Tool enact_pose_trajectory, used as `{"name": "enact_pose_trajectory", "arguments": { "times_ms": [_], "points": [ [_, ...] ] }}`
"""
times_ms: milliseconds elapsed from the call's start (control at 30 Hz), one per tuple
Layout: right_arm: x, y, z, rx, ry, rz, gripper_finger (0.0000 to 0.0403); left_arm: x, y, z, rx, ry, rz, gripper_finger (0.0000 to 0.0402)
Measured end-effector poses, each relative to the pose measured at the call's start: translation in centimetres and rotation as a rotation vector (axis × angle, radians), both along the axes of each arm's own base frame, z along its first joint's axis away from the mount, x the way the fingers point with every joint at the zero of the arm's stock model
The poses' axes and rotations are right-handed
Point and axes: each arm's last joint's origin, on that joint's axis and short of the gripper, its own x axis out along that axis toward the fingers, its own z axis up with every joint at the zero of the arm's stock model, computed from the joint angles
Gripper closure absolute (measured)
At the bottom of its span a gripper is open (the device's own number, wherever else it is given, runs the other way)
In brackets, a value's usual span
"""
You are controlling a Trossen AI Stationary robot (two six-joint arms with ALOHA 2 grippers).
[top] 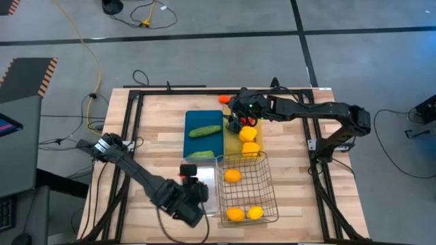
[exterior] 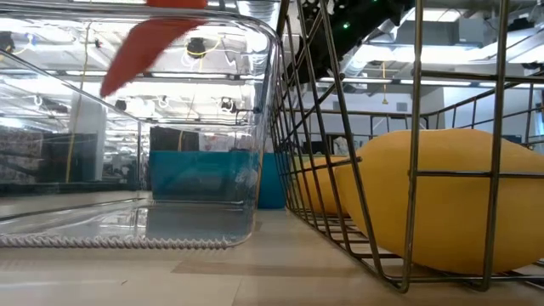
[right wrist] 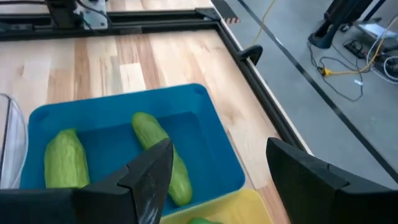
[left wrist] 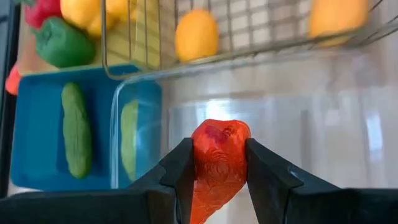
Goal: Sort produce into baskets
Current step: Put the bottom carrot into the transparent basket
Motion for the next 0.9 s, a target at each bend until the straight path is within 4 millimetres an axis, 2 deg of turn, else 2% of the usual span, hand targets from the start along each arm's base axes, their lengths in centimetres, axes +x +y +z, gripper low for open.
{"name": "enact_pose_trajectory", "arguments": {
  "times_ms": [233, 500, 667, 900],
  "points": [
    [-0.4, -0.4, -0.4, 0.013, 0.051, -0.014, 0.0117, 1.6, 2.2, -1.1, -0.019, 0.043, -0.014, 0.0296],
    [-0.5, -0.4, -0.6, 0.017, 0.071, -0.014, 0.0117, 3.3, 4.3, -1.0, -0.141, 0.044, 0.002, 0.0294],
    [-0.6, -0.6, -0.6, 0.017, 0.075, -0.02, 0.0117, 4.5, 4.9, -0.8, -0.246, 0.001, -0.032, 0.0266],
    [-1.2, -1.7, -1.0, 0.034, 0.121, -0.058, 0.0117, 4.9, 5.6, -0.8, -0.252, -0.008, -0.029, 0.0212]
  ]
}}
